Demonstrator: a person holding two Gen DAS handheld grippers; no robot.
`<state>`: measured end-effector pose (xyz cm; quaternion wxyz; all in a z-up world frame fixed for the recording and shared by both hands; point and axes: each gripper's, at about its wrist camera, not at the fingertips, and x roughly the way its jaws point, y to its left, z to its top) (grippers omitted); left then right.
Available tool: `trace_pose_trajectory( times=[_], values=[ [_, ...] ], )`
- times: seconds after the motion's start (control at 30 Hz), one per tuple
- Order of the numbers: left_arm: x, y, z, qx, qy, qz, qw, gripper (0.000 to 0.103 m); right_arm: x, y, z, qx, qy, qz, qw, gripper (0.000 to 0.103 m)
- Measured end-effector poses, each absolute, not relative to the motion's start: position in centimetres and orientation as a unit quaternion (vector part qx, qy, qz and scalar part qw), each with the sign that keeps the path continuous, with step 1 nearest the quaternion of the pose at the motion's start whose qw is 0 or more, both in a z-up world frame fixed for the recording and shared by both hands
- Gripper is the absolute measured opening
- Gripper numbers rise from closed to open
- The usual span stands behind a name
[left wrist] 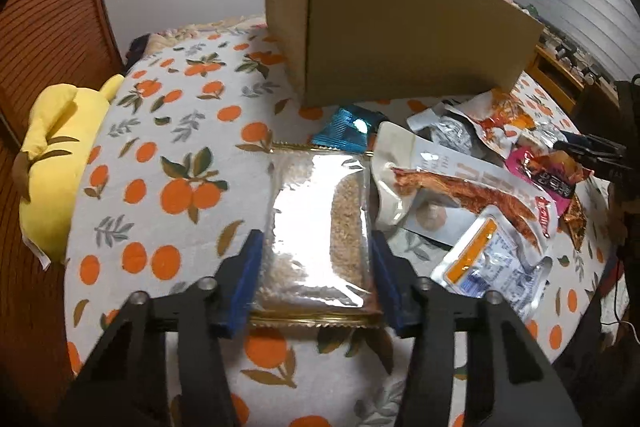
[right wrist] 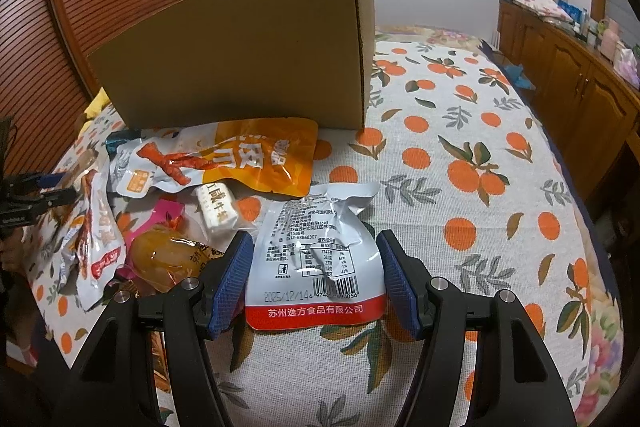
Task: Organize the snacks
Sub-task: 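Grasp the clear sesame bar packet with the left tool while the right tool grasps the white-red pouch, then lift both held packets and carry them over the cardboard box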
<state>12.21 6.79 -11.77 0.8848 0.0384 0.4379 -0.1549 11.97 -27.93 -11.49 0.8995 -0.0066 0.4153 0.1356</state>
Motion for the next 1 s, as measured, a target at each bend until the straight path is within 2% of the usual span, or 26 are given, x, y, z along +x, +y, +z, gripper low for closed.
trace_pose_trajectory(
  times=[0.3,0.47,0.7,1.0],
  values=[
    [13.9,7.2,-11.9,0.035,0.437,-0.129,0.89,0.054,11.9,-27.8,-11.5,-0.012,0.416,0.135,0.899,0.065],
    [13.9,7.2,-11.9,0.032,0.43,-0.12,0.894,0.045,12.0,-27.6,-11.6,-0.021,0.418,0.134,0.898,0.065],
    [12.7,7.6,-11.5,0.022,0.422,-0.112,0.899,0.044,12.1,-27.0,-11.6,-0.064,0.432,0.137,0.889,0.065],
    [10.9,7.4,-9.3,0.0,0.392,-0.127,0.911,0.044,11.6,-26.9,-11.5,-0.087,0.435,0.137,0.886,0.057]
  ],
)
